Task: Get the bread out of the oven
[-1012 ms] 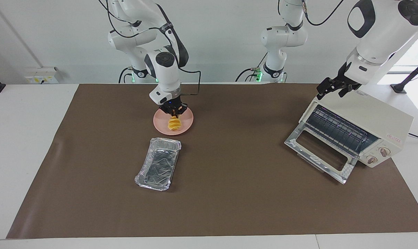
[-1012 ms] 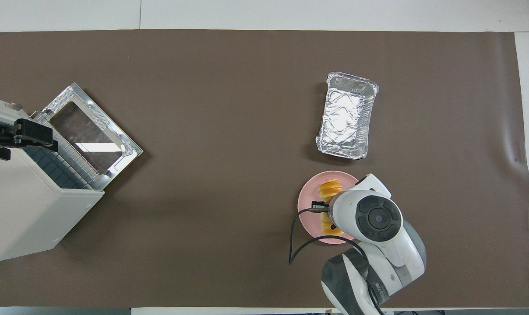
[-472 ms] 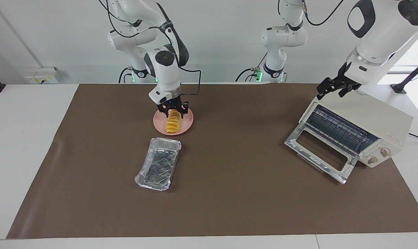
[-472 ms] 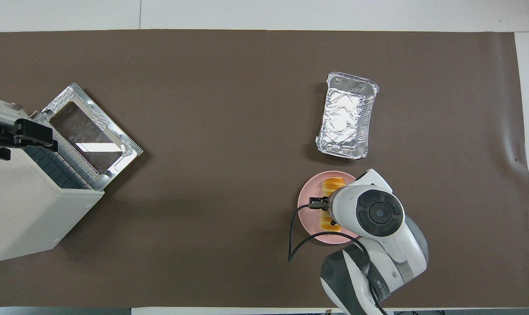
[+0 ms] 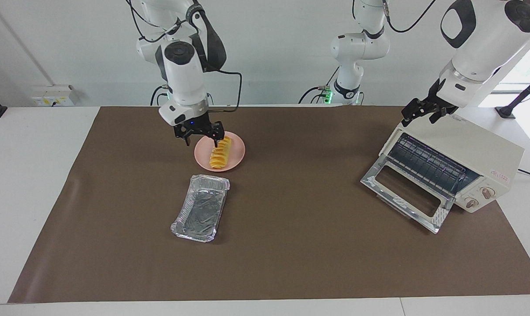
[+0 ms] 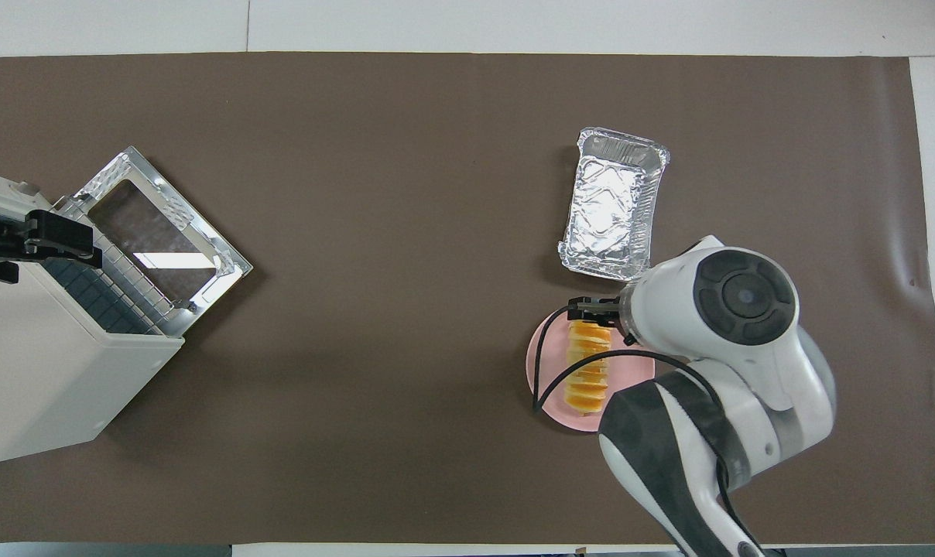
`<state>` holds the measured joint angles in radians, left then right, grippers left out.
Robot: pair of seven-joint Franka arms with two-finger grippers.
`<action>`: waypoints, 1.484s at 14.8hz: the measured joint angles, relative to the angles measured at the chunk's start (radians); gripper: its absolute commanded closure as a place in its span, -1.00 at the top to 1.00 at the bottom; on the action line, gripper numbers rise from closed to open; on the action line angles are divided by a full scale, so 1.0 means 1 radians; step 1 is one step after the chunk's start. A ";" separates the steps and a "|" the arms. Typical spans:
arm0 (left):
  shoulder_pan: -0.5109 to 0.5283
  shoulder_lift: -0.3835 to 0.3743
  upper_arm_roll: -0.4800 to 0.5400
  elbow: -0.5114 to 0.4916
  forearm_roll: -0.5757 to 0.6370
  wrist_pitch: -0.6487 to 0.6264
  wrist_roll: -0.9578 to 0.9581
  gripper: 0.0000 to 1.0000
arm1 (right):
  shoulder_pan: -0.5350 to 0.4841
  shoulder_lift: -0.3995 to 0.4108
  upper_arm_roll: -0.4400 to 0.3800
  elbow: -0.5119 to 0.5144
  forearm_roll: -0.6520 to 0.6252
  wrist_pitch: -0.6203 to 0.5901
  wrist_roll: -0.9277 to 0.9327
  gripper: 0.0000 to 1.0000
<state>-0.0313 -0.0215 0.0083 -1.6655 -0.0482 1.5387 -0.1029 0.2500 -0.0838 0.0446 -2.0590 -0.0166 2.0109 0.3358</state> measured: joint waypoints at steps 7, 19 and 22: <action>0.000 0.000 0.000 0.000 0.000 0.000 0.000 1.00 | -0.195 -0.004 -0.008 0.282 0.014 -0.346 -0.395 1.00; 0.000 0.000 0.000 0.000 0.000 0.000 0.000 1.00 | -0.291 0.019 -0.012 0.401 0.051 -0.519 -0.431 1.00; 0.000 0.000 0.000 0.000 0.000 0.000 0.000 1.00 | -0.300 0.019 -0.012 0.401 0.060 -0.519 -0.431 1.00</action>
<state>-0.0313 -0.0215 0.0083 -1.6656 -0.0482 1.5387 -0.1029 -0.0501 -0.0648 0.0326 -1.6581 0.0430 1.4922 -0.0951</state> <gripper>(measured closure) 0.000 0.000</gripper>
